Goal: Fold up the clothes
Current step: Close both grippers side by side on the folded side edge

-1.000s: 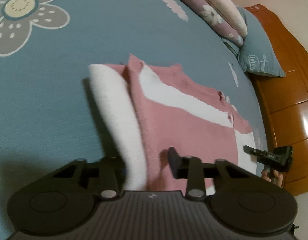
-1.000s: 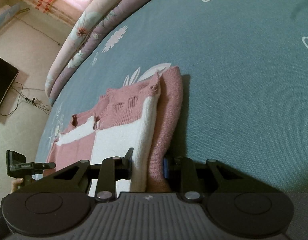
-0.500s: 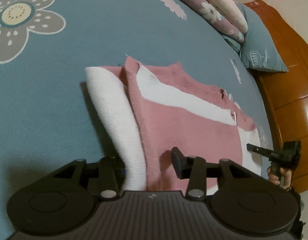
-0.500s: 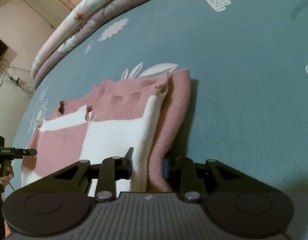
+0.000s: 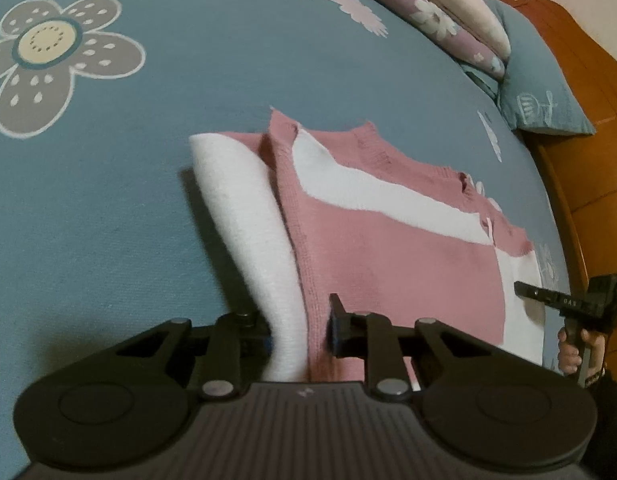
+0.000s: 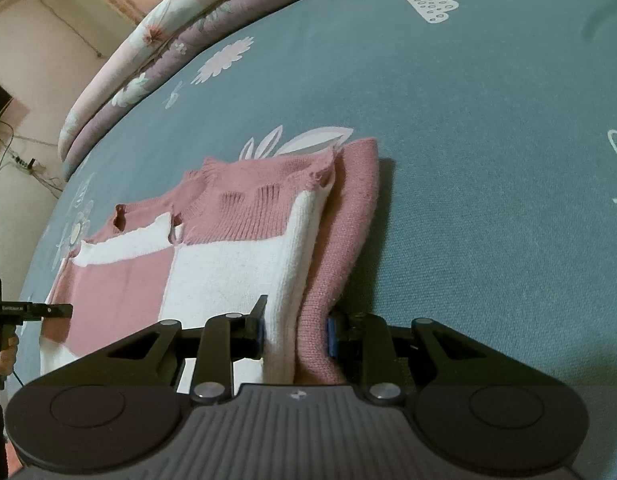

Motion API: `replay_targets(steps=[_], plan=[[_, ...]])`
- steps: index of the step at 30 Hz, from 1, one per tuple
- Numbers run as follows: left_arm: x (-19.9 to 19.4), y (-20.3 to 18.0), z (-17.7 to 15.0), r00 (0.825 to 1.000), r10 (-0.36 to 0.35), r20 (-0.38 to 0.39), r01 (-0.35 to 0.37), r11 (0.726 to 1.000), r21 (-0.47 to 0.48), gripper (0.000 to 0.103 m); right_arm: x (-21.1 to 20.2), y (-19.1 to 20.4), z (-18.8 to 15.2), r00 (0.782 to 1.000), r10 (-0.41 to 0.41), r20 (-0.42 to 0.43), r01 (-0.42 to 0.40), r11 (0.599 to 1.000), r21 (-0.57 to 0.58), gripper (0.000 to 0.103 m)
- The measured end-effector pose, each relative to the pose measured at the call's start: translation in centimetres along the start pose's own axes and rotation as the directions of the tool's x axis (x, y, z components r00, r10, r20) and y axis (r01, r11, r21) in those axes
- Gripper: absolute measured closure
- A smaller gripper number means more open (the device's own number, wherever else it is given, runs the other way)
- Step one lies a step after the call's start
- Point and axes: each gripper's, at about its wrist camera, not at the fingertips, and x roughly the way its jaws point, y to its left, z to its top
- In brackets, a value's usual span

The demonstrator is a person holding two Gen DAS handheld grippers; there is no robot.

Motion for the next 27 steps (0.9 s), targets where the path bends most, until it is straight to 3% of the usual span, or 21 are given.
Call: replay_targets(steps=[6, 16, 27], plan=[[0.2, -1.5, -0.2, 0.997, 0.077, 0.011, -0.077, 0.997, 0.021, 0.081, 0.0, 1.6, -0.5, 0.997, -0.076, 0.026, 0.077, 0.997, -0.025, 0.075], [0.3, -1.6, -0.3, 0.994, 0.101, 0.027, -0.101, 0.995, -0.011, 0.081, 0.1, 1.9, -0.8, 0.993, -0.107, 0.049, 0.107, 0.994, -0.001, 0.076], [-0.3, -3.8, -1.0, 0.977, 0.198, 0.078, -0.200, 0.979, 0.025, 0.083, -1.5, 4.9, -1.3, 0.976, -0.190, 0.110, 0.191, 0.982, 0.001, 0.081]])
